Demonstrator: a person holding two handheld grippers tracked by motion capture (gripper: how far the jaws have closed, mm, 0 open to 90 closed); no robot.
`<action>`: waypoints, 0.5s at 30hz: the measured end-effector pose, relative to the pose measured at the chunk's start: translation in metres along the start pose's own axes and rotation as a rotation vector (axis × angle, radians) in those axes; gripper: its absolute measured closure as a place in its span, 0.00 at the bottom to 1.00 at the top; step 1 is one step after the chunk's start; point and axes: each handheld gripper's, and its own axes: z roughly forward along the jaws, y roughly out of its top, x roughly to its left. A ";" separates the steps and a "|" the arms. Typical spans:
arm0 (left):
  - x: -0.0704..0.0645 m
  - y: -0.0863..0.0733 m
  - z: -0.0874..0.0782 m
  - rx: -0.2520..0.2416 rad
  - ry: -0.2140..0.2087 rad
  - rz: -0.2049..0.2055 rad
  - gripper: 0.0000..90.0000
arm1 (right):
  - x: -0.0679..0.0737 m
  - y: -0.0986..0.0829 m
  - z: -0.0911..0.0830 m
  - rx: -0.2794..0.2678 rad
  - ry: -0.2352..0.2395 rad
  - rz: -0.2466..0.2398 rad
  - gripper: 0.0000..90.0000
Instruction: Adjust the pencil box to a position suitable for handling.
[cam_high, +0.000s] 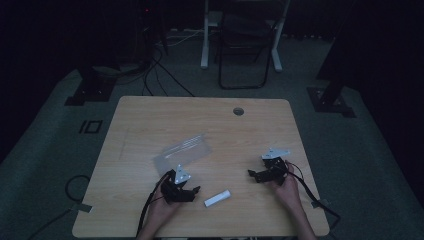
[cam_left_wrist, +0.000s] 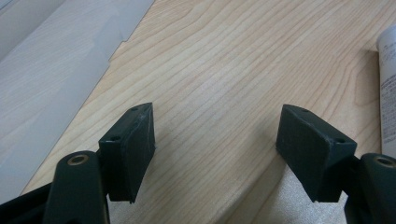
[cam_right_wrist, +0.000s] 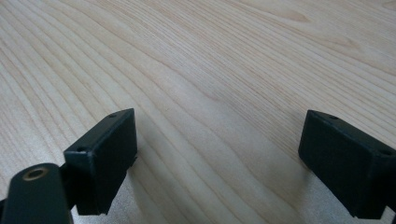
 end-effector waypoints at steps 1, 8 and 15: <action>0.000 0.000 0.000 -0.001 -0.001 -0.001 0.32 | 0.000 0.000 0.000 0.000 0.000 0.000 0.13; 0.000 -0.002 -0.002 -0.005 -0.006 0.005 0.36 | 0.000 0.000 0.000 0.000 -0.001 0.000 0.13; -0.002 0.000 -0.009 0.009 0.037 0.041 0.49 | 0.000 0.000 0.000 0.000 -0.001 0.000 0.13</action>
